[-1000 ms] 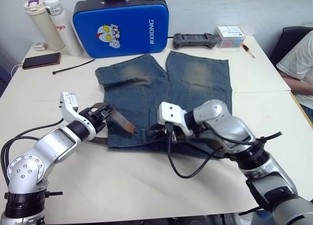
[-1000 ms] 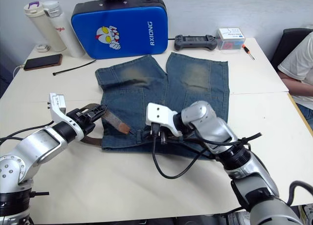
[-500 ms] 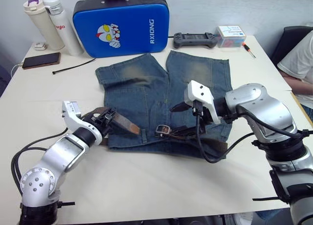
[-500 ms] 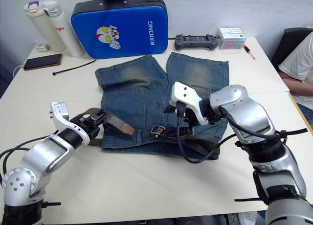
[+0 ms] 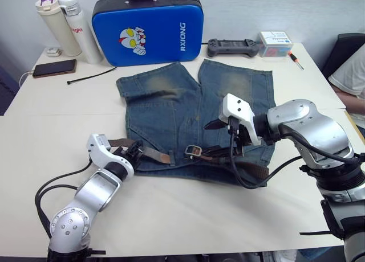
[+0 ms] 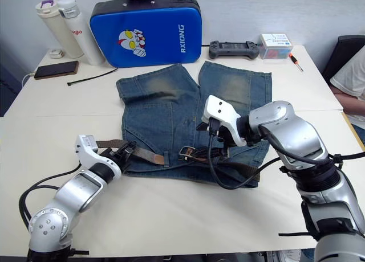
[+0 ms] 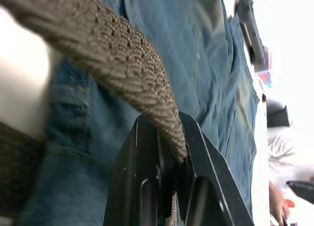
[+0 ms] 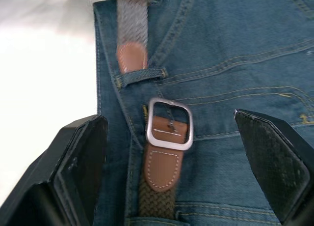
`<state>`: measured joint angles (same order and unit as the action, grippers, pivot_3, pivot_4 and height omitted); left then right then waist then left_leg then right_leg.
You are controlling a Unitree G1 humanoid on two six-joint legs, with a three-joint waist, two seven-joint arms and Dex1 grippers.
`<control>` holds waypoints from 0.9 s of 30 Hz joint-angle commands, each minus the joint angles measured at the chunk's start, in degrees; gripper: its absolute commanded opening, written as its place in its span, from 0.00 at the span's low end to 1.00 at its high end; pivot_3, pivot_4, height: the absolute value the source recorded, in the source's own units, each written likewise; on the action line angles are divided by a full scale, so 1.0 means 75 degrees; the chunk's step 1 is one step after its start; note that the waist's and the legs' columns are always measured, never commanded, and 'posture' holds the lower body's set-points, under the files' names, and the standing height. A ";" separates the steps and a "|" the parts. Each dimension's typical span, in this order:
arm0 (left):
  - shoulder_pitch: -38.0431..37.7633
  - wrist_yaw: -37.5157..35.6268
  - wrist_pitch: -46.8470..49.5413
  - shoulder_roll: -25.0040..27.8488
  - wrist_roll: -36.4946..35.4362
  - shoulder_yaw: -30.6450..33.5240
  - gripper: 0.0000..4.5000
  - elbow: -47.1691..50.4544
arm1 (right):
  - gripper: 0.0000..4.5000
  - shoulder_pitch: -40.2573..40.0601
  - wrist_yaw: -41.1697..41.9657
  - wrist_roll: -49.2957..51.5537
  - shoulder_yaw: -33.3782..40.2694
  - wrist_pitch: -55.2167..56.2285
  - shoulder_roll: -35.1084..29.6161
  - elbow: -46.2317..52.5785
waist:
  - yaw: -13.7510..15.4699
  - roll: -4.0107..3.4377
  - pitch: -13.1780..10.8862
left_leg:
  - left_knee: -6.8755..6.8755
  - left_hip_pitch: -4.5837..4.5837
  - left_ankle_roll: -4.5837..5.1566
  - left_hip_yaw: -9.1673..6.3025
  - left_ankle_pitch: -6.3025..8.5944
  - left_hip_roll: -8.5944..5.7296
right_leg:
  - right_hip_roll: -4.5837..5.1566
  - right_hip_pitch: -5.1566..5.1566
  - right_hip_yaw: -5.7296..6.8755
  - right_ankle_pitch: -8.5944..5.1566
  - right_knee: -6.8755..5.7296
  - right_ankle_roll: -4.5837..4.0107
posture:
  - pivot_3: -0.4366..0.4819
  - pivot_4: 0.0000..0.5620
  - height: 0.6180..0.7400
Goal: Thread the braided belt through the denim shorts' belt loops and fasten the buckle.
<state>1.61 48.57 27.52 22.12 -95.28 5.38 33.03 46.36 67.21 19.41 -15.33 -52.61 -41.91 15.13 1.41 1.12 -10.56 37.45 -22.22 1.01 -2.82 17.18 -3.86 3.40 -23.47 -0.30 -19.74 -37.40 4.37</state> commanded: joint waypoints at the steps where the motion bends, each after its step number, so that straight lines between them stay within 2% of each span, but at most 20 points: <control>1: 0.0190 -0.0191 0.0023 -0.0302 0.0464 -0.0261 0.00 -0.0142 | 0.98 0.0206 -0.0157 0.0005 0.0142 0.0092 -0.0132 0.0134 | -0.0003 0.0000 0.0000 | 0.0000 0.0000 0.0000 0.0000 0.0000 0.0000 | 0.0000 0.0000 0.0001 0.0000 0.0000 0.0000 | 0.48 0.27 1.00; 13: 0.0256 -0.1080 0.0579 -0.0483 0.1447 -0.0579 0.00 -0.1126 | 0.98 0.0205 -0.0133 0.0176 0.0090 -0.0336 -0.0487 0.0445 | 0.0007 0.0004 -0.0002 | 0.0002 -0.0001 0.0002 0.0000 -0.0001 -0.0001 | 0.0000 0.0001 0.0002 0.0000 -0.0001 0.0000 | 0.48 0.27 1.00; 20: 0.0843 -0.1397 0.0993 -0.1122 0.1938 -0.0756 0.00 -0.1806 | 0.98 0.0054 -0.0175 0.0396 0.0180 -0.0573 -0.0727 0.0804 | 0.0061 0.0004 -0.0002 | 0.0010 -0.0002 0.0004 -0.0005 -0.0001 -0.0003 | 0.0003 0.0007 0.0008 0.0001 -0.0001 0.0002 | 0.48 0.27 1.00; 23: 0.1234 -0.1466 0.1479 -0.1256 0.1950 -0.0883 0.00 -0.2047 | 0.98 -0.0231 -0.0161 0.0111 -0.0239 0.0026 -0.0893 0.1266 | 0.0130 0.0004 -0.0002 | 0.0018 -0.0004 0.0006 -0.0007 -0.0001 -0.0005 | 0.0004 0.0010 0.0011 0.0003 -0.0001 0.0005 | 0.48 0.27 1.00; 27: 0.1732 -0.1562 0.2364 -0.1178 0.1840 -0.1057 0.00 -0.2345 | 0.98 -0.0621 -0.0588 -0.0229 -0.0705 0.0614 -0.0471 0.1535 | 0.0202 0.0008 -0.0001 | 0.0026 -0.0005 0.0007 -0.0011 0.0000 -0.0005 | 0.0003 0.0013 0.0015 0.0003 -0.0003 0.0006 | 0.48 0.27 1.00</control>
<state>13.96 37.80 41.52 13.55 -80.52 -0.27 15.84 41.62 64.01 18.90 -20.02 -50.31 -46.03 24.67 2.92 1.18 -10.57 37.66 -22.26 1.06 -2.88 17.18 -3.91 3.42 -23.38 -0.21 -19.71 -37.43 4.44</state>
